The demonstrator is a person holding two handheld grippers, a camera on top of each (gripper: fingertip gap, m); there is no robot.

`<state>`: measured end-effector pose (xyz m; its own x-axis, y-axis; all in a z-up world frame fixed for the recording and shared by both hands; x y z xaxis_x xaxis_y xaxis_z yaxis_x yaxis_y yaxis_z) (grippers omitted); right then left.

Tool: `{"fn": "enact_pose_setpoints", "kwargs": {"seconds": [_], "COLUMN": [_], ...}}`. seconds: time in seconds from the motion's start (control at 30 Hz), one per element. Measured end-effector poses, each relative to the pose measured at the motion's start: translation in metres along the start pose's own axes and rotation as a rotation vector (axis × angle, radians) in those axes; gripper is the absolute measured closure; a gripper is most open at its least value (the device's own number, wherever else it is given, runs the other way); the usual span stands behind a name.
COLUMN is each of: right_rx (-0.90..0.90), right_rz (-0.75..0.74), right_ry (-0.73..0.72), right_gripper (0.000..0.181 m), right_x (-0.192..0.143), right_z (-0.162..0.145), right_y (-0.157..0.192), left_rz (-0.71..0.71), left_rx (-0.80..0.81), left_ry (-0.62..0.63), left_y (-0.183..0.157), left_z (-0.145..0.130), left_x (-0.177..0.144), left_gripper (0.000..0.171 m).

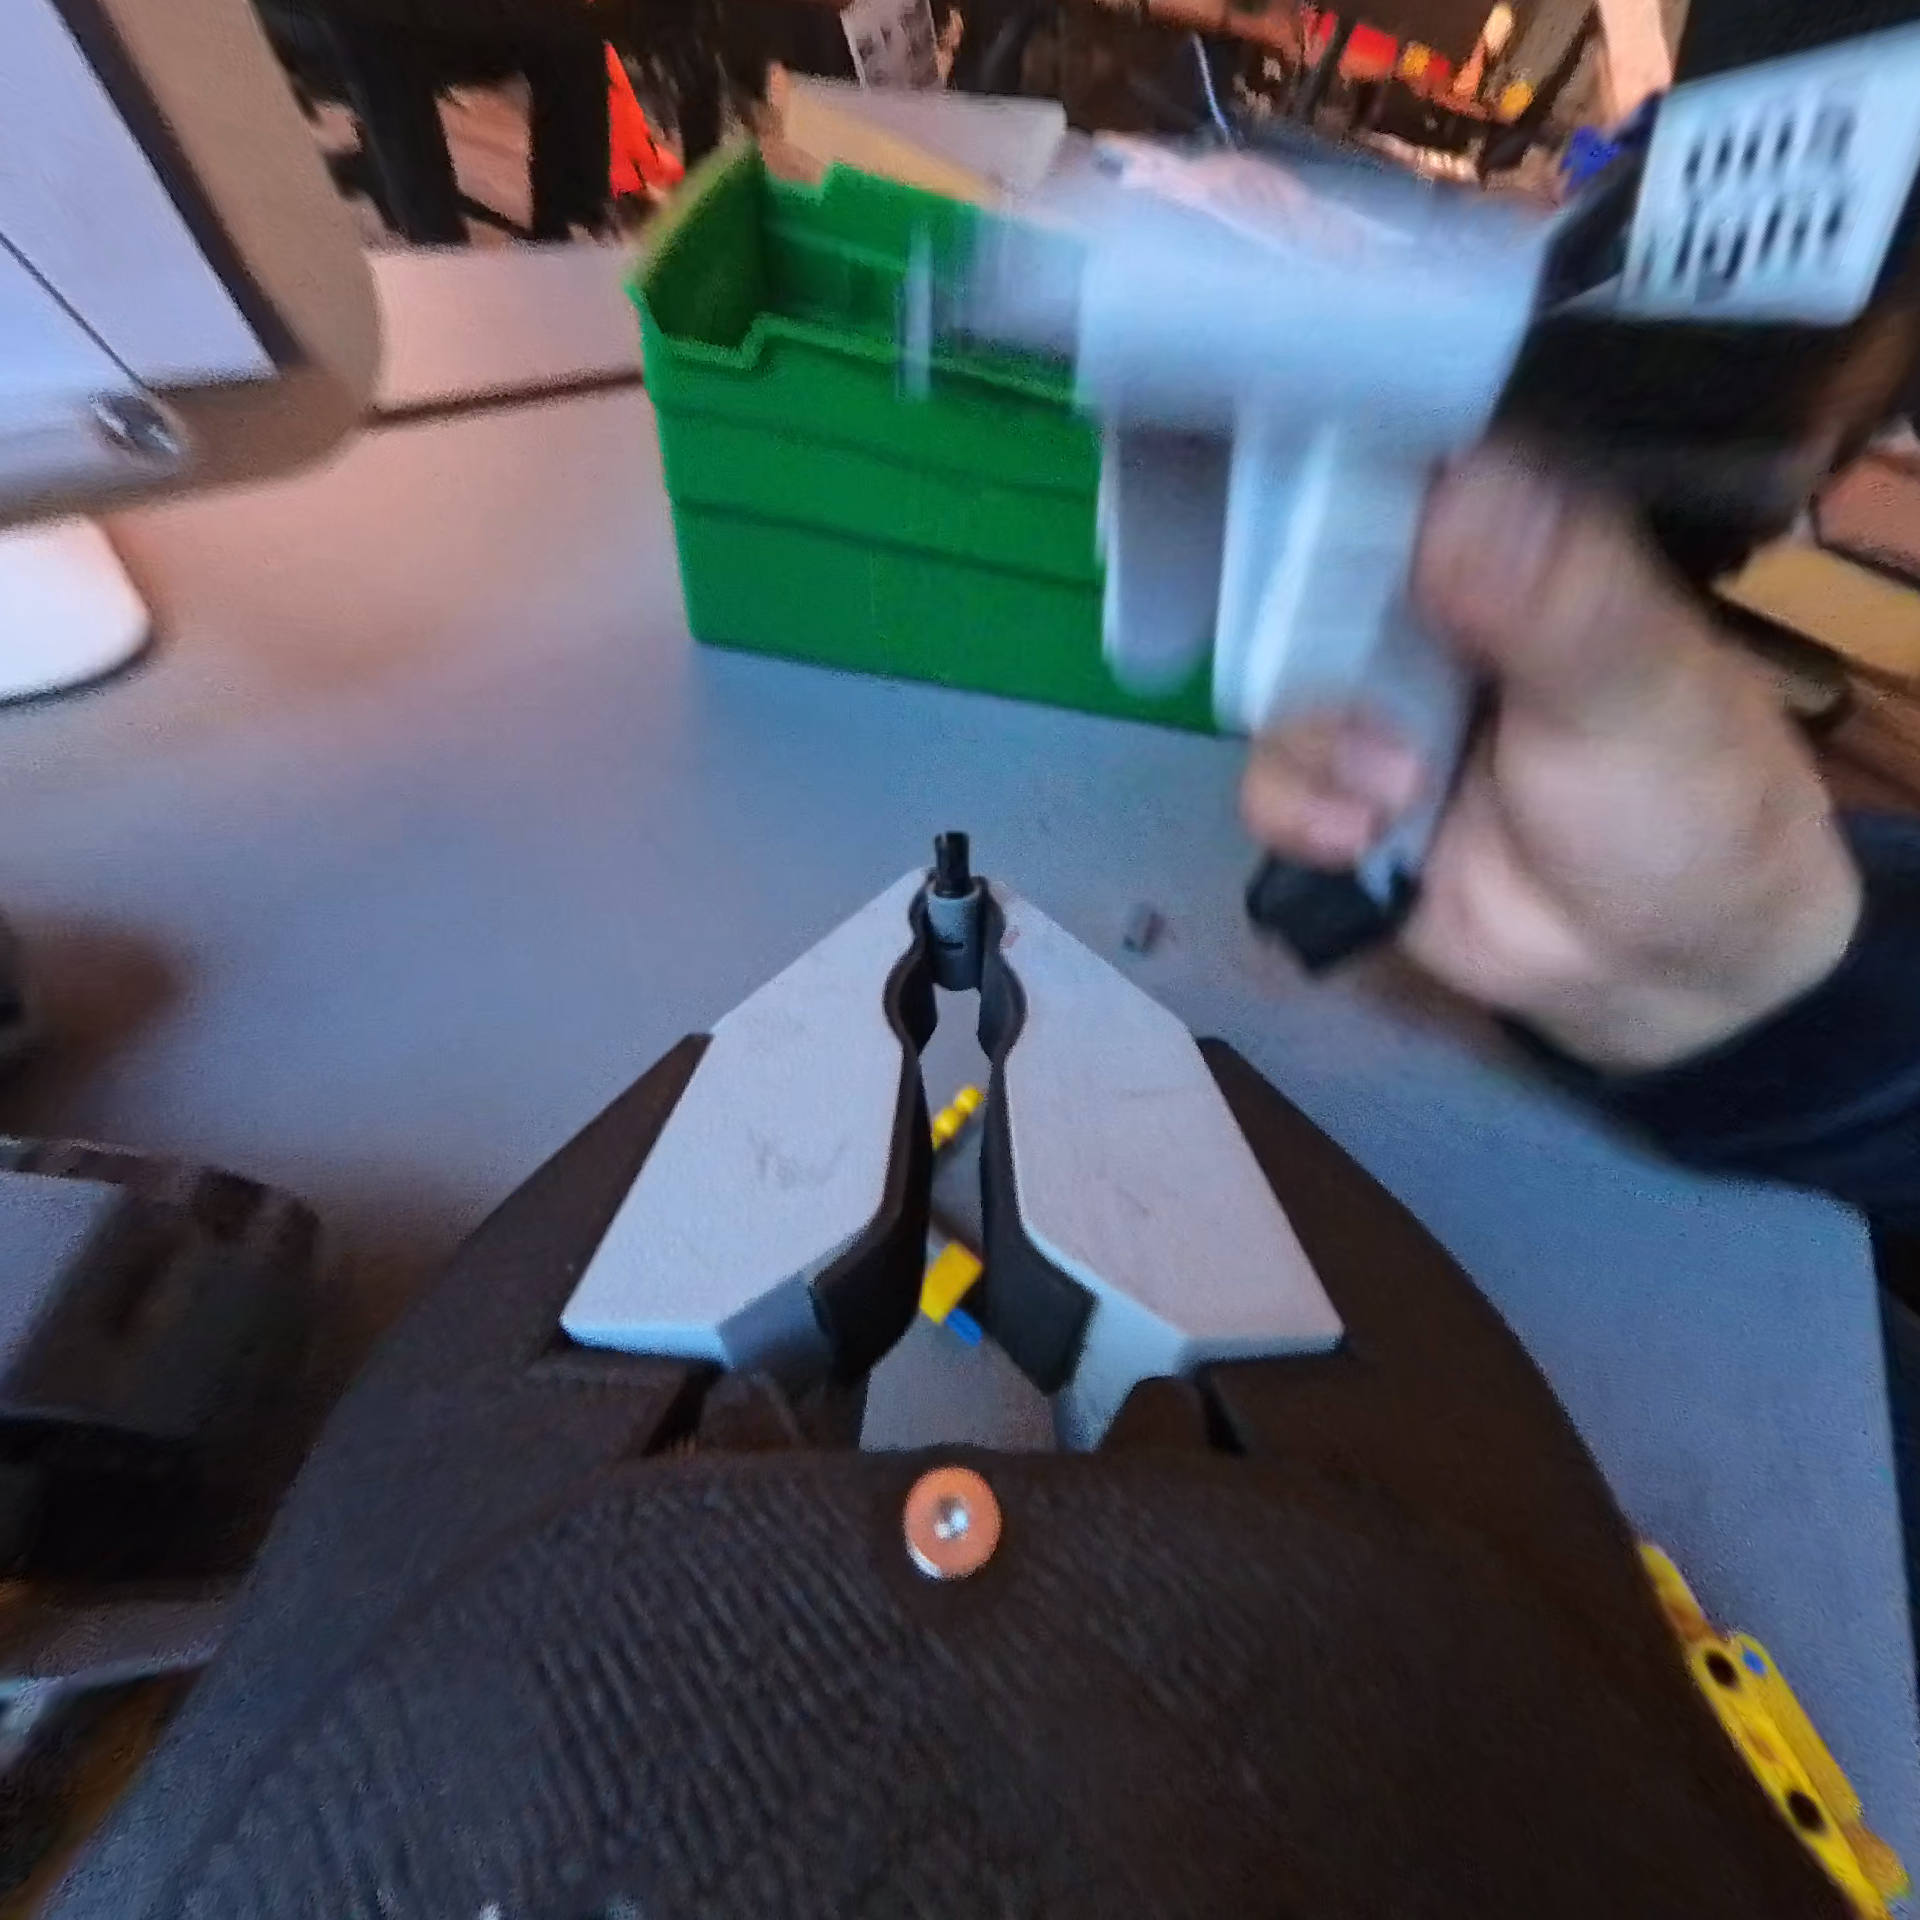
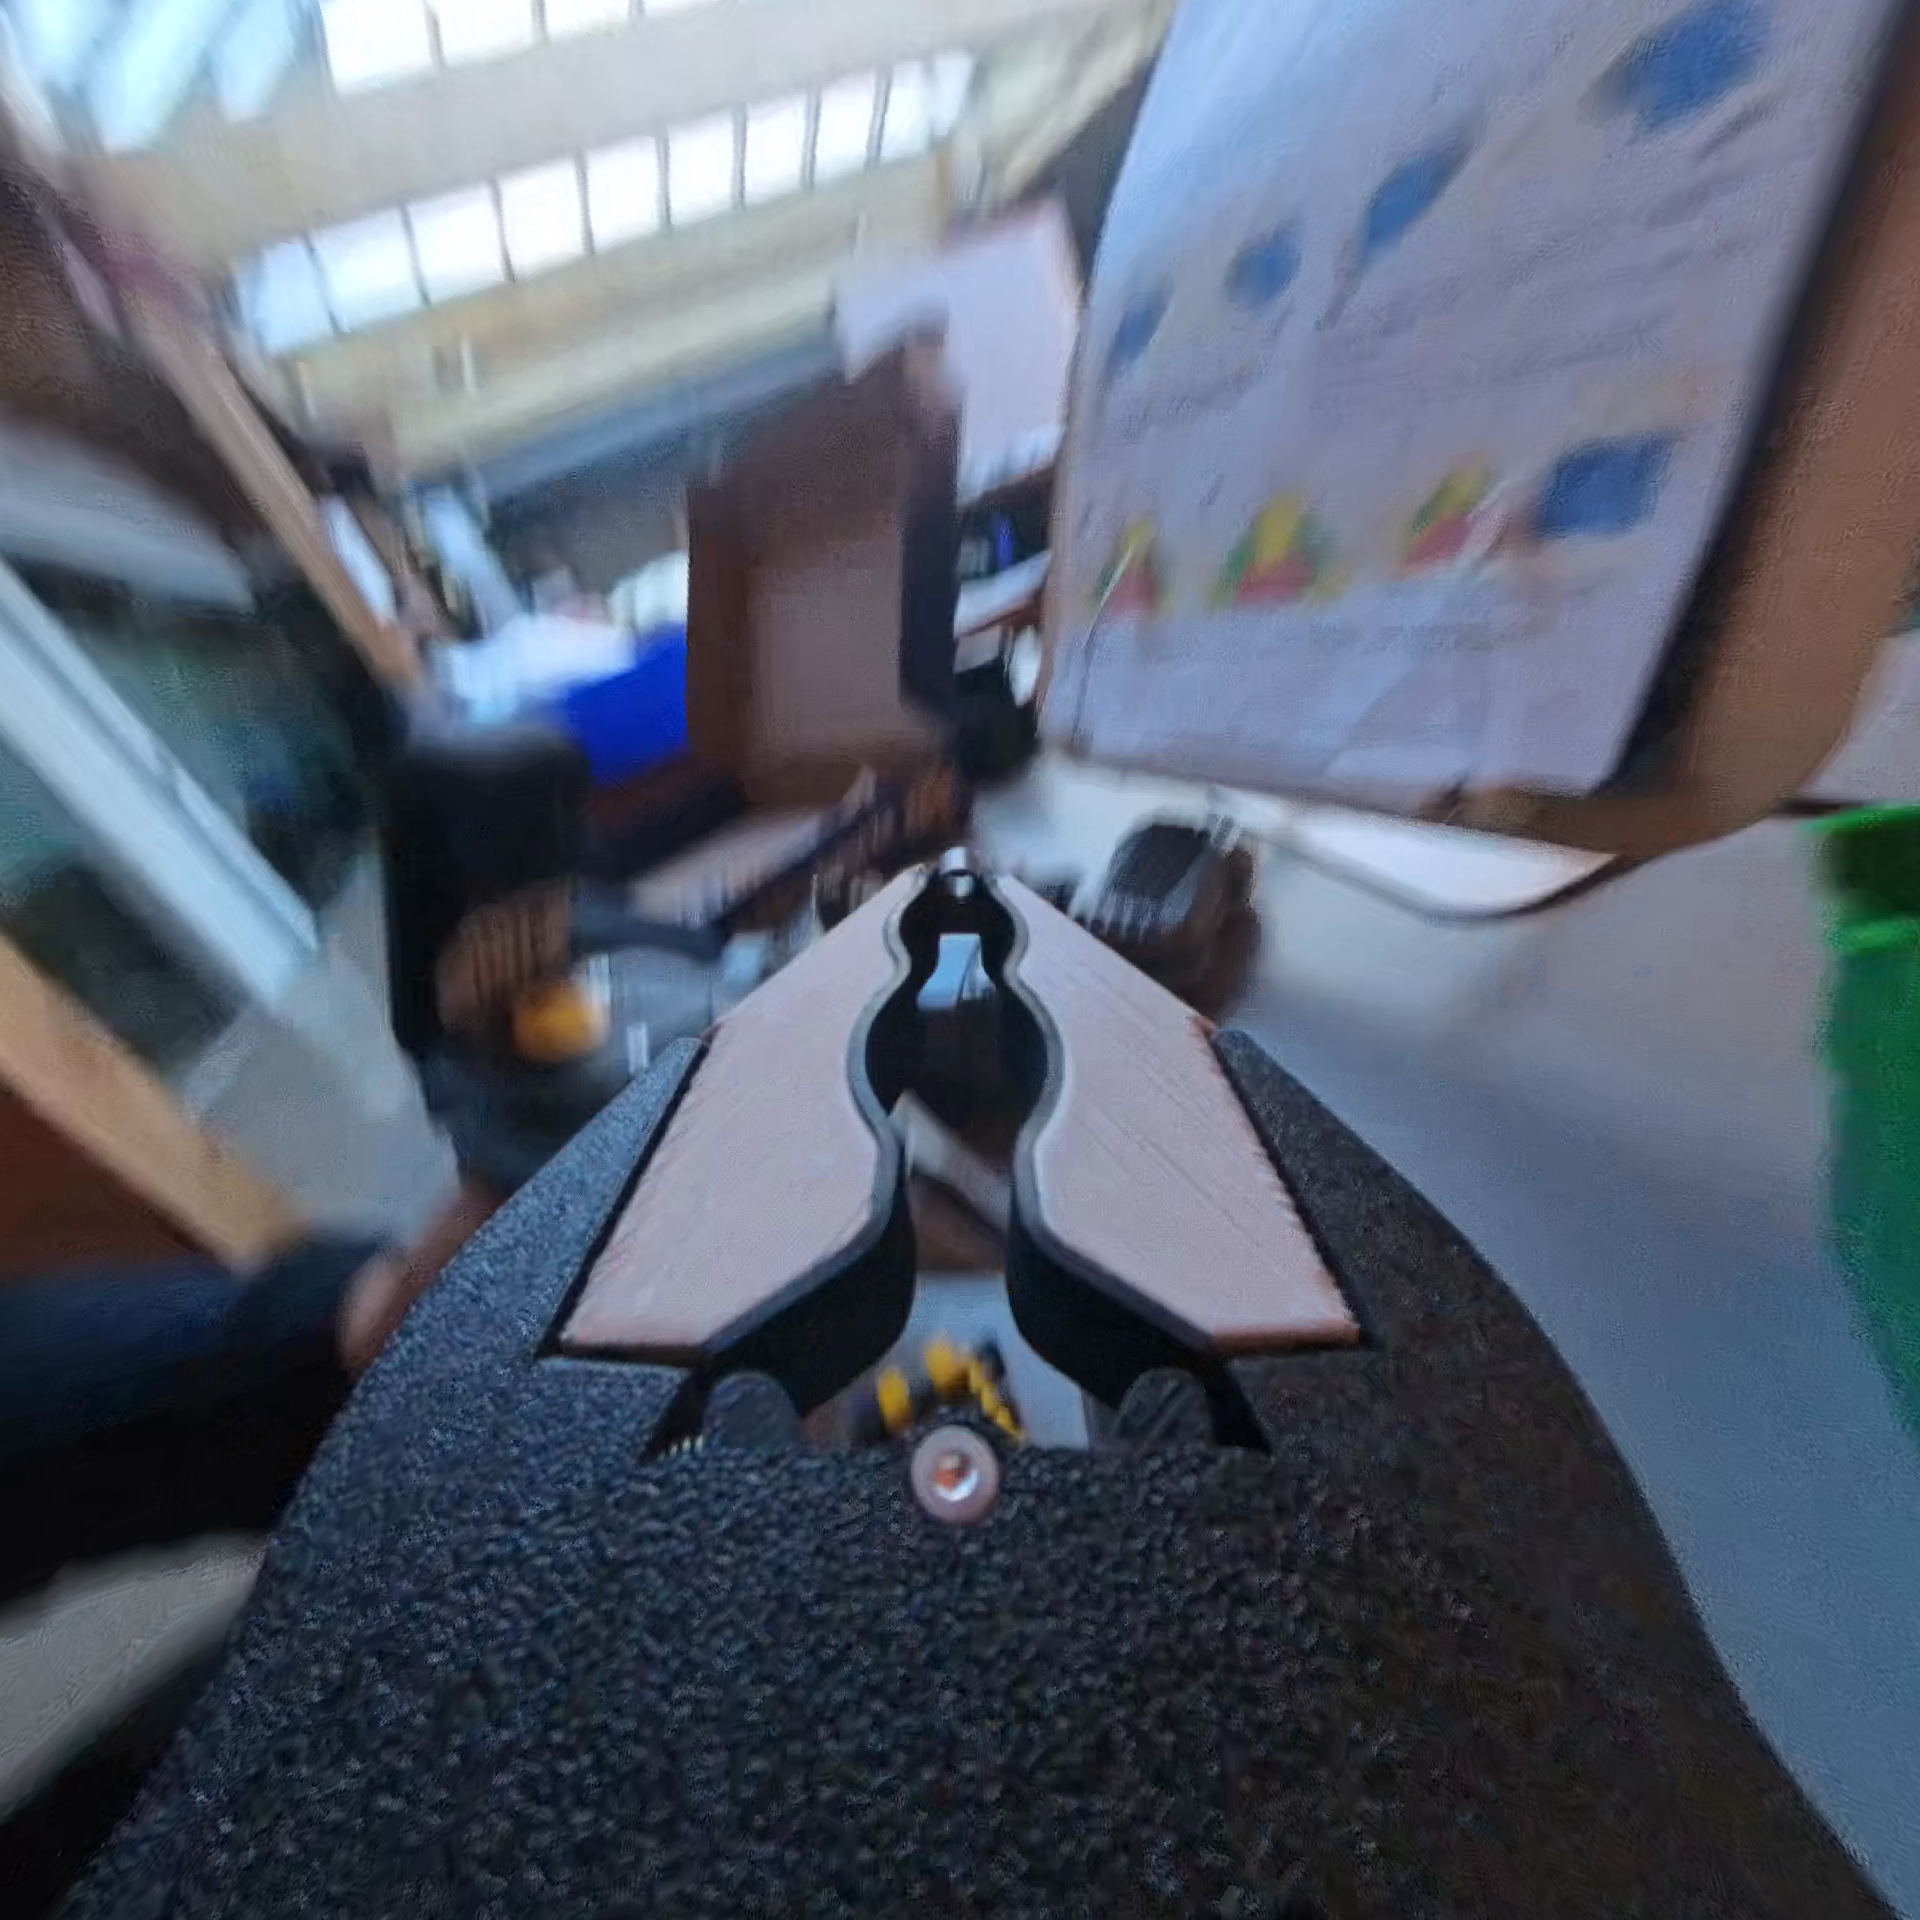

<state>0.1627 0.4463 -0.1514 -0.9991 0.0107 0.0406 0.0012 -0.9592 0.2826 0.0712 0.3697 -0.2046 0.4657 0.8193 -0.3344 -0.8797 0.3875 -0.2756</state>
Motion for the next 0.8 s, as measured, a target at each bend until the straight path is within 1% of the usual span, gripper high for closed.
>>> {"fn": "enact_pose_setpoints", "kwargs": {"seconds": [0.03,0.07,0.1,0.13,0.17,0.23,0.27,0.37,0.47,0.57,0.63,0.7,0.8], "right_rx": [0.061,0.102,0.11,0.106,0.086,0.087,0.074,-0.049,-0.135,-0.18,-0.206,-0.192,-0.084], "right_rz": [-0.012,0.019,0.077,0.125,0.144,0.215,0.213,0.11,0.032,-0.007,-0.029,-0.042,-0.033], "right_ry": [-0.125,-0.202,-0.177,-0.078,-0.015,0.065,0.089,0.124,0.18,0.332,0.422,0.484,0.612], "right_gripper": [0.178,0.179,0.179,0.178,0.177,0.177,0.177,0.177,0.177,0.177,0.177,0.177,0.172], "right_x": [-0.011,-0.018,-0.016,-0.007,0.0,0.01,0.012,0.009,0.001,-0.007,-0.011,-0.015,-0.02], "right_z": [0.021,0.036,0.039,0.03,0.017,-0.001,-0.004,0.0,0.003,-0.004,-0.01,-0.017,-0.033], "right_y": [-0.01,-0.015,-0.014,-0.01,-0.004,0.009,0.011,0.008,0.003,-0.005,-0.011,-0.019,-0.033], "left_rz": [-0.012,-0.002,0.001,0.024,0.044,0.057,0.074,0.123,0.154,0.15,0.152,0.147,0.122], "left_rx": [0.005,0.052,0.105,0.13,0.129,0.12,0.131,0.156,0.145,0.116,0.099,0.08,0.057], "left_ry": [0.013,-0.036,-0.088,-0.124,-0.136,-0.136,-0.145,-0.108,-0.106,-0.12,-0.107,-0.092,-0.037], "left_y": [-0.004,-0.008,-0.012,-0.012,-0.011,-0.009,-0.008,-0.001,0.007,0.012,0.015,0.017,0.019], "left_z": [-0.004,0.001,0.007,0.012,0.015,0.015,0.015,0.012,0.014,0.015,0.014,0.012,0.007], "left_x": [0.0,-0.003,-0.007,-0.009,-0.009,-0.008,-0.009,-0.009,-0.014,-0.019,-0.02,-0.019,-0.014], "left_gripper": [0.17,0.171,0.171,0.17,0.171,0.171,0.171,0.171,0.17,0.17,0.17,0.17,0.17]}}
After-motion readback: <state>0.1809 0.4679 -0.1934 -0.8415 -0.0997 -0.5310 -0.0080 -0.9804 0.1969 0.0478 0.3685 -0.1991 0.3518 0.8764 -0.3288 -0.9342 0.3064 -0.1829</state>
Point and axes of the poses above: each gripper's, where its closed fingertips meet, x out along the fingers, z out of its top, y = z × x across the jaws, the point moved 8 cm from there along -x, back along the fingers, and after that the axes turned 4 degrees about -x, right-handed, at the moved point
